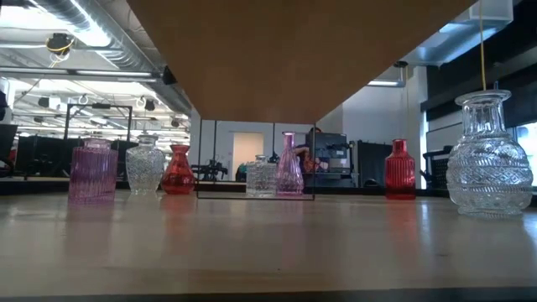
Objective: Sort vases onto shelf
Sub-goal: Put the transparent vase on the shelf
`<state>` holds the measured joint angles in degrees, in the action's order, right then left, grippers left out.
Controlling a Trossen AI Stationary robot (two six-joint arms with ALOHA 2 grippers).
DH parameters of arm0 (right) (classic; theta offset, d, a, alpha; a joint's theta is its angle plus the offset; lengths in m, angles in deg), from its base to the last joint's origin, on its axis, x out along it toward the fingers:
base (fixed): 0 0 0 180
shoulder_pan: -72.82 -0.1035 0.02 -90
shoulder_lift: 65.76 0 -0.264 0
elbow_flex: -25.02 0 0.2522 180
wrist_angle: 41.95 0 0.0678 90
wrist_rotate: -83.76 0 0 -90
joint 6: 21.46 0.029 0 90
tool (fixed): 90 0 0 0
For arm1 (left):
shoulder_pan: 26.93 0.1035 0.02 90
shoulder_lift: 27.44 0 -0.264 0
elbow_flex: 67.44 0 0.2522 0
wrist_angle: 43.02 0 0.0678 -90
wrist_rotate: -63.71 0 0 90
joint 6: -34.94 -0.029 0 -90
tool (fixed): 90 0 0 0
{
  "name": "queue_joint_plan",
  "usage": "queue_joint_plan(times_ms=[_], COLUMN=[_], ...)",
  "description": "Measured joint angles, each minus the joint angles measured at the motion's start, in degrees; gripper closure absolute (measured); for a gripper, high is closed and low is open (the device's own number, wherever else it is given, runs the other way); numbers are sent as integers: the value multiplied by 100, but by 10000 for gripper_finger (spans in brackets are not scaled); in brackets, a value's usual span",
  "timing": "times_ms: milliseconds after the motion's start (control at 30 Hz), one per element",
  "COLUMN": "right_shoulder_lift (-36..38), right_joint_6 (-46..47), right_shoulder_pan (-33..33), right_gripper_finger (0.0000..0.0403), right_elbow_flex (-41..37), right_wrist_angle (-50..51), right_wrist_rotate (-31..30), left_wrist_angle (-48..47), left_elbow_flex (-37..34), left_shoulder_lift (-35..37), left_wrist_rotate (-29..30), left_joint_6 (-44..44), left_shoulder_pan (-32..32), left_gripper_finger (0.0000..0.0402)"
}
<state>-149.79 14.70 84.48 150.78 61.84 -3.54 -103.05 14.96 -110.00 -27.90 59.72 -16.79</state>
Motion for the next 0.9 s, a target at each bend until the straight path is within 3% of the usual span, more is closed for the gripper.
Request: queue_joint_plan(times_ms=[300, 900], right_shoulder_lift=[0, -2], right_joint_6=[-4, 87], right_shoulder_pan=[0, -4], right_gripper_finger=[403, 403], right_elbow_flex=[0, -1], right_wrist_angle=[-2, -3], right_wrist_rotate=[38, 99], left_wrist_angle=[-1049, 194], left_elbow_flex=[0, 2], left_shoulder_lift=[2, -437], left_wrist_rotate=[341, 17], left_joint_6=[181, -99], left_shoulder_pan=[-3, -30], left_gripper_finger=[401, 401])
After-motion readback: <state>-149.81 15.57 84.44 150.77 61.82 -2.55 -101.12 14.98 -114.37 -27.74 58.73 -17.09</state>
